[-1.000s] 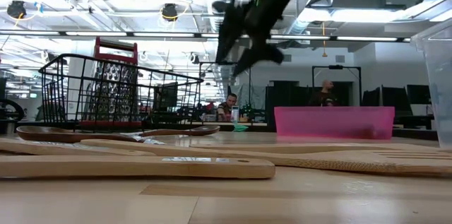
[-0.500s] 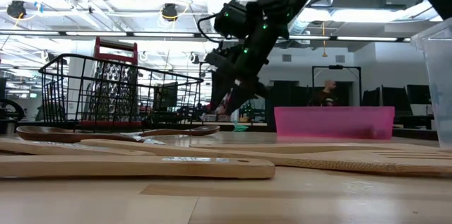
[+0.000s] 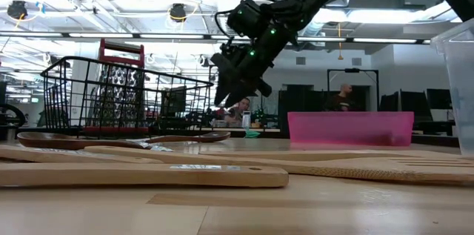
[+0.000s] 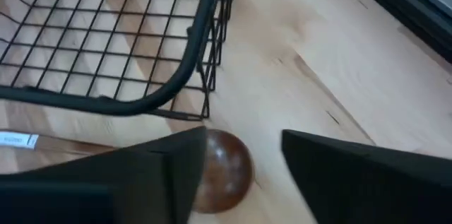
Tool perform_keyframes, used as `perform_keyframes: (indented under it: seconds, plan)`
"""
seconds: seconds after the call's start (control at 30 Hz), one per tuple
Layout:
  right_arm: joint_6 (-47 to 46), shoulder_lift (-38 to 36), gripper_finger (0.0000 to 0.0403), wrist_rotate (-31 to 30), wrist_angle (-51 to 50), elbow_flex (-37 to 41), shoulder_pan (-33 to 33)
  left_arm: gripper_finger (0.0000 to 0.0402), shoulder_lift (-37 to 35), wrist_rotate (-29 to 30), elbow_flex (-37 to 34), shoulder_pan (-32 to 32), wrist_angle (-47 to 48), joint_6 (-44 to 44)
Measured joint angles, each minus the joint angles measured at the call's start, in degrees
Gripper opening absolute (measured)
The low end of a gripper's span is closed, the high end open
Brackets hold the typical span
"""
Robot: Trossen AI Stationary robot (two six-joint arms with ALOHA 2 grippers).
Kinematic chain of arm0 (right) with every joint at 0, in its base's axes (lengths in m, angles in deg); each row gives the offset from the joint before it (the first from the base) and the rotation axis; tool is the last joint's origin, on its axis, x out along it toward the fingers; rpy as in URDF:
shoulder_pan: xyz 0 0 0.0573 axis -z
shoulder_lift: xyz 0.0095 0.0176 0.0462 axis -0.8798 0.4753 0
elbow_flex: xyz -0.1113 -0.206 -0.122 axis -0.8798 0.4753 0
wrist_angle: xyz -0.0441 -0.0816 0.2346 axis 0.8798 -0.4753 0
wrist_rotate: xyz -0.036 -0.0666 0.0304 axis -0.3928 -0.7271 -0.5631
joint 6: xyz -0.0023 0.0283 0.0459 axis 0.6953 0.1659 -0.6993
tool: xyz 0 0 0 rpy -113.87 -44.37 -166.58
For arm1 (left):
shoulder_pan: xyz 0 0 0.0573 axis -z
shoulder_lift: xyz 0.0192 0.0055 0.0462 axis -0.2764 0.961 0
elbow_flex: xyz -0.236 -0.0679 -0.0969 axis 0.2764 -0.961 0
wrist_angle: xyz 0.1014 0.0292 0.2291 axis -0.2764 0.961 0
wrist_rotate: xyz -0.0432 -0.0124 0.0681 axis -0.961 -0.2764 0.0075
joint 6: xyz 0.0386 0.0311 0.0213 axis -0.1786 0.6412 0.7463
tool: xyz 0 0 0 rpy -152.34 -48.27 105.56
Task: Pick & Place Kitchen Items
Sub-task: Put the top dark brown serving spoon into the black wire basket
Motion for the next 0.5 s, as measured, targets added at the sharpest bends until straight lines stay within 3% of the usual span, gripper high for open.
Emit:
perform_keyframes:
  seconds: [0.17,0.2,0.5]
  plan:
    - [2.4,0.0,0.0033,0.1,-1.2,0.0,0.7,0.0127,0.0,-0.1,0.0,0.0,0.0,-0.6]
    - [3.0,0.0,0.0018,0.0,-1.1,0.0,0.8,0.0123,0.0,-0.3,0.0,0.0,0.0,-0.6]
    - [4.3,4.4,0.0009,-0.1,2.7,0.0,-0.1,0.0093,0.0,-0.5,0.0,0.0,-0.1,-0.7]
